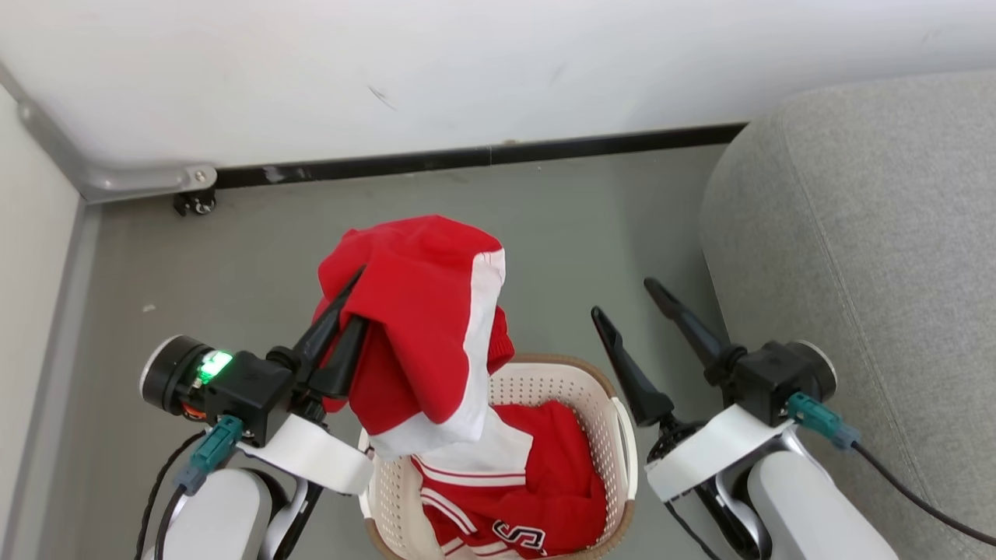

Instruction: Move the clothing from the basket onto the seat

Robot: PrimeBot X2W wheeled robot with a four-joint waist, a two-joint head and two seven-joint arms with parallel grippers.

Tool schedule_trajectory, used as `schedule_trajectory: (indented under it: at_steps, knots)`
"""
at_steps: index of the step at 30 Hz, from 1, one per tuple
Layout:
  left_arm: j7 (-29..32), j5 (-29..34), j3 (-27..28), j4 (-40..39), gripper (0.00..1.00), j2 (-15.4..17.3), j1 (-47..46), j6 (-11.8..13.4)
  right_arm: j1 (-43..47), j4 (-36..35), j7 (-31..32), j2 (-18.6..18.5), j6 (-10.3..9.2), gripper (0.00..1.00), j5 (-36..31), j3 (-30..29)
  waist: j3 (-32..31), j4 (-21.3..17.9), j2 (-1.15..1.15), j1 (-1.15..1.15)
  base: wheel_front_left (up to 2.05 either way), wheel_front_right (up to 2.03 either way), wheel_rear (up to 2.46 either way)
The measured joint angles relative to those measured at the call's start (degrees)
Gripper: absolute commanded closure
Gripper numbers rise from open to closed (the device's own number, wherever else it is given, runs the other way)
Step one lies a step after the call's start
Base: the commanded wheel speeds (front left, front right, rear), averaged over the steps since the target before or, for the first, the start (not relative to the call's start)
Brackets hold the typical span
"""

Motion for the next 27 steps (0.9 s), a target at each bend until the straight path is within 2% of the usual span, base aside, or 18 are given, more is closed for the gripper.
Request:
schedule_trajectory:
  at_steps: [8, 17, 27]
  knots:
    - [1.3, -1.3, -0.9, 0.0, 1.0, 0.9, 0.4, -1.5, 1.9, -0.4, 1.7, -1.1, 0.0, 0.0, 1.3, 1.8, -2.8, 1.0, 0.0, 0.0, 0.0, 0.0, 0.0]
    - [2.5, -2.3, -4.9, -0.6, 1.0, 2.2, 0.4, -3.0, 3.9, -1.7, 4.1, -3.8, 0.0, 0.0, 3.0, 5.0, -6.0, 1.8, 0.0, 0.0, 0.0, 0.0, 0.0]
    - [3.0, -5.0, -9.4, -2.7, 1.0, 3.5, 0.4, -3.5, 5.1, -5.4, 6.1, -5.9, 0.0, 0.0, 11.4, 6.7, -8.8, 2.3, 0.0, 0.0, 0.0, 0.0, 0.0]
